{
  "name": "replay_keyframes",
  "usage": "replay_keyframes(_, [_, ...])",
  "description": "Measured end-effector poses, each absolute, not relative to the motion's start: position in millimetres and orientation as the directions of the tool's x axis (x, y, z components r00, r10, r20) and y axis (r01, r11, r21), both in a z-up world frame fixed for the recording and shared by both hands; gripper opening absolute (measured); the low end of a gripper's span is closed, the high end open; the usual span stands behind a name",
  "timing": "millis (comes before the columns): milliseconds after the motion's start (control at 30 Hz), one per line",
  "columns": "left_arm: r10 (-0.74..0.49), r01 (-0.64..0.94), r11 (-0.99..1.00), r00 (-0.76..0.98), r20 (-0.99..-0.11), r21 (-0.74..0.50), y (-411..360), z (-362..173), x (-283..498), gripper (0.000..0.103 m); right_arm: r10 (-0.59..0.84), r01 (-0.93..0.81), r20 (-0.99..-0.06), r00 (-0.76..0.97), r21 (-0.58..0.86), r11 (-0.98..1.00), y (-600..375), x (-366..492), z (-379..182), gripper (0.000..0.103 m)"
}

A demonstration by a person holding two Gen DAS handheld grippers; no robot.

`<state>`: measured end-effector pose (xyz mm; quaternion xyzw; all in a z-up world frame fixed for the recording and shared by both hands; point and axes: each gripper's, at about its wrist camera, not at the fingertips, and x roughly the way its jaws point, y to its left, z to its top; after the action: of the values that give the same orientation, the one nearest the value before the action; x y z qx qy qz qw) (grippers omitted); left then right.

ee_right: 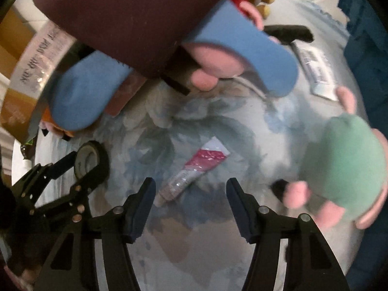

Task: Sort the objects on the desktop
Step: 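Grasp the black tape roll with the left tool while the right tool grasps the pink-white tube, then lift both held items and carry them over the blue bin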

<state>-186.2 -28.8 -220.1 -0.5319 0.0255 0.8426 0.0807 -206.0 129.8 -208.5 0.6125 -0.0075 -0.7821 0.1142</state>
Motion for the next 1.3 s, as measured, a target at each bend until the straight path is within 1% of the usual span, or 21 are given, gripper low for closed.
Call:
replay_keyframes(100, [0.102,-0.172,-0.985,-0.419,-0.902,-0.032,-26.3,-219.3,-187.9,0.055,-0.165,0.169,-0.968,-0.191,0.133,-0.977,122.1,-210.4,-221.4,0.045])
replay_keyframes(167, [0.102,-0.176,-0.984,-0.417,-0.903,-0.029,-25.4,-218.5,-188.7,0.055,-0.149,0.179,-0.969,-0.199,0.114,-0.977,117.5,-211.6,-223.1,0.042])
replay_keyframes(200, [0.1,-0.179,-0.983,-0.417,-0.903,-0.026,-24.9,-217.9,-188.9,0.055,-0.14,0.186,-0.97,-0.2,0.102,-0.977,115.1,-212.5,-224.3,0.038])
replay_keyframes(233, [0.101,-0.183,-0.983,-0.415,-0.904,-0.026,-24.5,-217.1,-188.9,0.055,-0.124,0.197,-0.97,-0.21,0.082,-0.977,112.5,-212.6,-224.4,0.027])
replay_keyframes(300, [0.107,-0.186,-0.982,-0.414,-0.904,-0.031,-24.1,-213.2,-187.5,0.055,-0.113,0.205,-0.97,-0.215,0.068,-0.976,111.2,-211.6,-224.3,0.018])
replay_keyframes(400, [0.12,-0.2,-0.979,-0.433,-0.894,-0.034,-21.2,-200.4,-180.3,0.055,-0.138,0.21,-0.968,-0.209,0.093,-0.973,114.0,-204.7,-219.8,0.017])
replay_keyframes(533, [0.142,-0.231,-0.972,-0.477,-0.867,-0.032,-13.9,-173.3,-162.7,0.055,-0.161,0.225,-0.951,-0.264,0.102,-0.969,122.5,-181.1,-201.5,0.017])
replay_keyframes(733, [0.17,-0.286,-0.958,-0.583,-0.795,0.005,6.3,-117.6,-131.8,0.055,-0.186,0.248,-0.897,-0.401,0.089,-0.965,138.2,-131.7,-153.6,0.017])
replay_keyframes(800, [0.181,-0.301,-0.953,-0.608,-0.773,0.014,-5.2,-102.0,-112.1,0.055,-0.184,0.242,-0.877,-0.443,0.081,-0.967,134.0,-121.0,-130.7,0.017])
replay_keyframes(933, [0.215,-0.342,-0.939,-0.661,-0.719,0.034,8.1,-68.2,-82.8,0.055,-0.172,0.218,-0.817,-0.551,0.058,-0.974,140.7,-89.5,-89.3,0.017])
replay_keyframes(1033, [0.264,-0.379,-0.925,-0.682,-0.682,0.022,29.6,-52.4,-60.4,0.055,-0.155,0.193,-0.771,-0.617,0.043,-0.98,152.4,-66.8,-53.2,0.017])
replay_keyframes(1167, [0.337,-0.442,-0.897,-0.709,-0.619,0.018,62.2,-16.6,-39.4,0.055,-0.109,0.136,-0.698,-0.708,0.016,-0.991,176.0,-30.2,-7.7,0.017])
replay_keyframes(1300, [0.394,-0.493,-0.87,-0.718,-0.574,0.019,102.9,14.2,-21.7,0.055,-0.046,0.064,-0.611,-0.79,-0.008,-0.998,211.7,-0.4,32.6,0.017])
